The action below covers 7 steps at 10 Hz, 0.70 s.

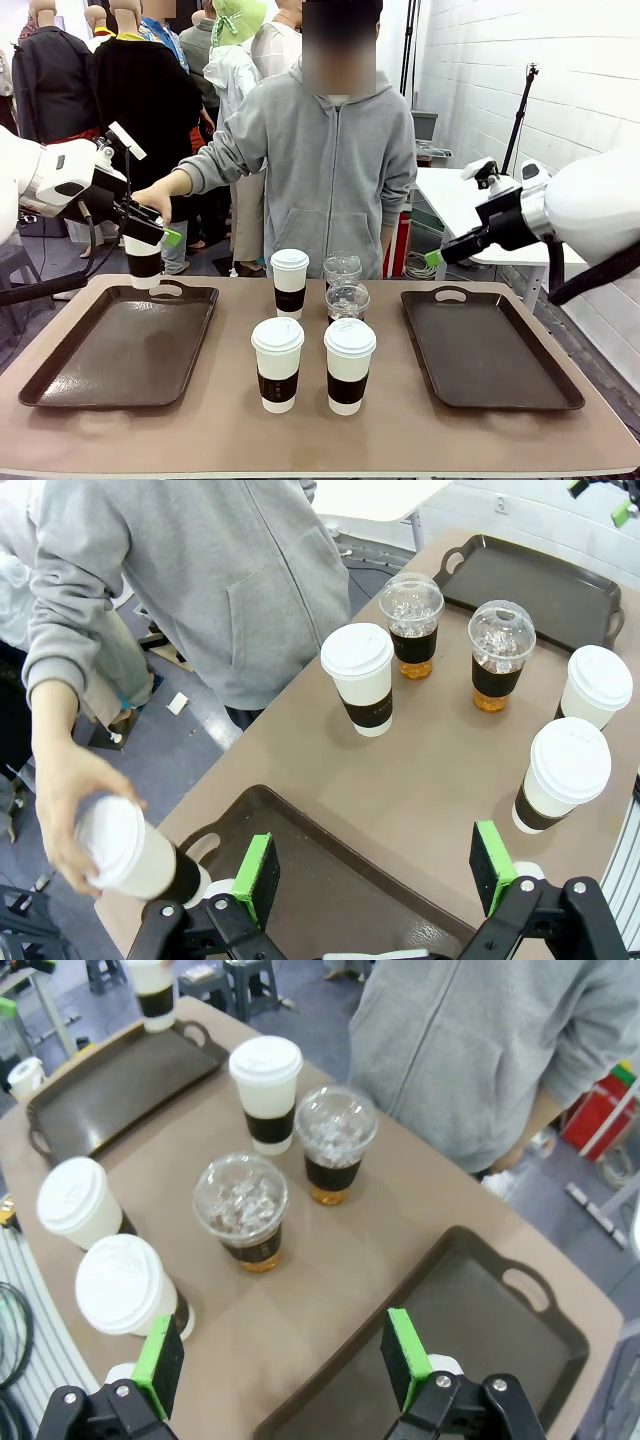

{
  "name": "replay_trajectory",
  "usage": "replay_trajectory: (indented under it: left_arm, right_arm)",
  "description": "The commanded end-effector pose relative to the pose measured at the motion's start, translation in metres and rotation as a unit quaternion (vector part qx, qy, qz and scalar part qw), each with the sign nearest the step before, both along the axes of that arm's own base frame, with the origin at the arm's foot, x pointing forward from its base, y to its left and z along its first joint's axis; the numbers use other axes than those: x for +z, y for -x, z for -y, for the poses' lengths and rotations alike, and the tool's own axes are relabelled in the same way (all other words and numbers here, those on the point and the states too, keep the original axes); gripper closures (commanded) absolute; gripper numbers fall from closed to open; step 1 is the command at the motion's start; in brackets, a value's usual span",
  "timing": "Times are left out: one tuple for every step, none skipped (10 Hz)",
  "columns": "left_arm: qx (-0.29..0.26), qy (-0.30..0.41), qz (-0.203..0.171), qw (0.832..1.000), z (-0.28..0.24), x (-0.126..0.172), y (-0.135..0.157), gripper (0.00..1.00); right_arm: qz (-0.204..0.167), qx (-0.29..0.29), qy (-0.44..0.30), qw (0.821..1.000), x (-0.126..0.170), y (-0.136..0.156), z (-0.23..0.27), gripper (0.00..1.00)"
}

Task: Distribute the coffee onto the tray.
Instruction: Pick up one iced Americano and place it on the right Handle tray.

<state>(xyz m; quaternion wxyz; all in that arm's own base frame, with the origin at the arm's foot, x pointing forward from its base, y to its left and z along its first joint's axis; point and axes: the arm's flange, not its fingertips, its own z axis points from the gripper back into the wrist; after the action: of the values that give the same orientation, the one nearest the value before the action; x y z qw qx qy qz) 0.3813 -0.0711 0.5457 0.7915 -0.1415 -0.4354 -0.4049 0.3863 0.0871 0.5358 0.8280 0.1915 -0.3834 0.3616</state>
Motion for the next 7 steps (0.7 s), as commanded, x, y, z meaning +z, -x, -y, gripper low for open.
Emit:
replay_trajectory:
  left_arm:
    - [0.001,0.002,-0.002,1.0,-0.001,-0.001,-0.001,0.0]
    - [0.001,0.002,-0.002,1.0,-0.001,-0.001,-0.001,0.0]
    - [0.001,0.002,-0.002,1.0,-0.001,-0.001,-0.001,0.0]
    - [0.001,0.002,-0.002,1.0,-0.001,-0.001,-0.001,0.0]
    - [0.001,0.002,-0.002,1.0,-0.001,-0.001,-0.001,0.0]
    - [0.001,0.002,-0.002,1.0,-0.001,-0.001,-0.001,0.0]
    - [0.001,0.002,-0.002,1.0,-0.001,-0.001,-0.001,0.0]
  right_arm:
    - [0.013,0.005,0.029,0.999,0.024,-0.04,0.003,0.0]
    - [0.015,0.003,0.033,0.999,0.031,-0.055,0.003,0.0]
    - [0.012,0.009,0.04,0.999,0.034,-0.068,0.002,0.0]
    - [0.029,0.024,0.043,0.998,0.034,-0.081,0.003,0.0]
    - [0.04,0.042,0.029,0.998,0.031,-0.089,0.004,0.0]
    - [0.049,0.065,0.011,0.997,0.025,-0.093,0.006,0.0]
    - [0.052,0.078,-0.006,0.996,0.019,-0.098,0.01,0.0]
